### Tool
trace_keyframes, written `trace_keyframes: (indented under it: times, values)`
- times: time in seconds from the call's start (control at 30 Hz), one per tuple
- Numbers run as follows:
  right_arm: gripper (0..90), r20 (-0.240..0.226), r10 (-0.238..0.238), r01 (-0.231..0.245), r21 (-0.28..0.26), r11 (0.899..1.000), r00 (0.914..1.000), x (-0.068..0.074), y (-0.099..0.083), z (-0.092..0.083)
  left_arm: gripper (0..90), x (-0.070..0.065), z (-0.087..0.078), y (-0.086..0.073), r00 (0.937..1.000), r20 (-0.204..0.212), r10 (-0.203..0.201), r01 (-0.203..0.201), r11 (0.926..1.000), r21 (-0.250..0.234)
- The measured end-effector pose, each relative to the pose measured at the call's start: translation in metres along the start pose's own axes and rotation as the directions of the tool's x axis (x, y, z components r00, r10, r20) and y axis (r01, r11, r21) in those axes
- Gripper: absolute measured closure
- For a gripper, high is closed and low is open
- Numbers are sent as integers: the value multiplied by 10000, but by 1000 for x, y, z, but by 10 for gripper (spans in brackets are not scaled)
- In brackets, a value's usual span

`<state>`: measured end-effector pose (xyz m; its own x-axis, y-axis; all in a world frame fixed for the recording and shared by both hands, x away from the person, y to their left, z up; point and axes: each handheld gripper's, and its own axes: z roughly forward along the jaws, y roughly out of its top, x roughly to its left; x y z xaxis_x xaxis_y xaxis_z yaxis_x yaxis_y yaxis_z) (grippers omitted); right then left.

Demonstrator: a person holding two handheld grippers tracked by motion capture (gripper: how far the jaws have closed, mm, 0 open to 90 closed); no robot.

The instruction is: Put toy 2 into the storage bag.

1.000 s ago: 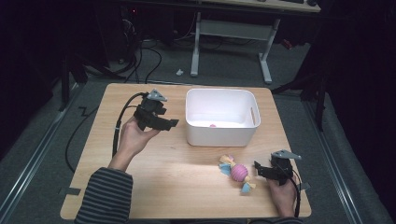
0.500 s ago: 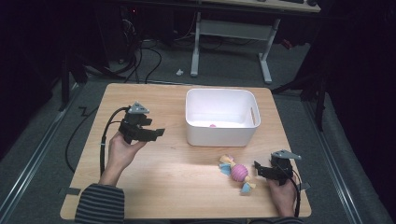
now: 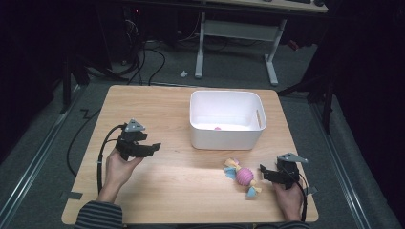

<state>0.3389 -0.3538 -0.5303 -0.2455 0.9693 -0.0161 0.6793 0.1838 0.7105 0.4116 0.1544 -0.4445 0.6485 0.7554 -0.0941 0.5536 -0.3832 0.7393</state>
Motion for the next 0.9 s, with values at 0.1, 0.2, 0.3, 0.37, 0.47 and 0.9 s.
trace_keyframes:
  times: [0.1, 0.2, 0.3, 0.37, 0.47, 0.9]
  values:
    - [203, 1, -2, 2, -1, 10000, 10000, 0, 0, 0, 331, 0, 5, -9, 9999, -96, -67, 68, 9999, 133]
    - [203, 1, -1, 1, -1, 10000, 10000, 0, 0, 0, 331, 1, 12, -20, 9996, -181, -239, 242, 9995, 190]
    - [203, 2, -2, 2, -1, 10000, 10000, 0, 0, 0, 331, 3, 17, -28, 9989, -331, -336, 345, 9990, 281]
    - [203, 0, -1, 1, 1, 10000, 10000, 0, 0, 0, 333, 4, 19, -33, 9984, -386, -416, 427, 9987, 262]
    - [204, 5, 3, -3, 0, 10000, 10000, 0, 0, 0, 333, 6, 23, -41, 9969, -421, -669, 673, 9977, 76]
    - [203, 5, 10, -10, 4, 10000, 10000, 0, 0, 0, 331, 4, 46, -61, 9951, -883, -447, 503, 9968, 617]
